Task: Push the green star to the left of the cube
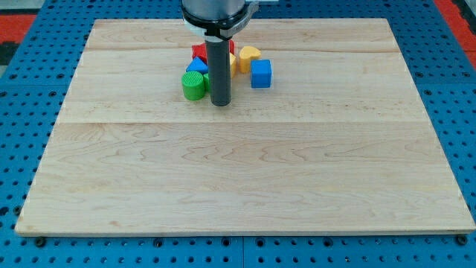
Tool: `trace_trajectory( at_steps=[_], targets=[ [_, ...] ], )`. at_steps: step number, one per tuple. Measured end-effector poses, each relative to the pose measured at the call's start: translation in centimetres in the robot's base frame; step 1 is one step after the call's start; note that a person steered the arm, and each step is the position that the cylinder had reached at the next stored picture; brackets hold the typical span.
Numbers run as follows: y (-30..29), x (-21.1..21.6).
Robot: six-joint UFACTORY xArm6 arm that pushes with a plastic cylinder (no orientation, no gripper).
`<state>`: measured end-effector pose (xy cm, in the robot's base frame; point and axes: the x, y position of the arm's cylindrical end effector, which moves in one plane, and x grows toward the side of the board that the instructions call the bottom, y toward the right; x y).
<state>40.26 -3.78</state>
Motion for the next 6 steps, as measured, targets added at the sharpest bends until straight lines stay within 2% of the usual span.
trace_trajectory(
  at_steps=[1, 2, 3, 4, 5, 6],
  targets=[
    [-2.9, 0.0],
    [-3.5, -0.3],
    [1.6, -1.7],
    [3.2, -2.4],
    [3.1, 0.3],
    [-1.9, 2.6]
  ],
)
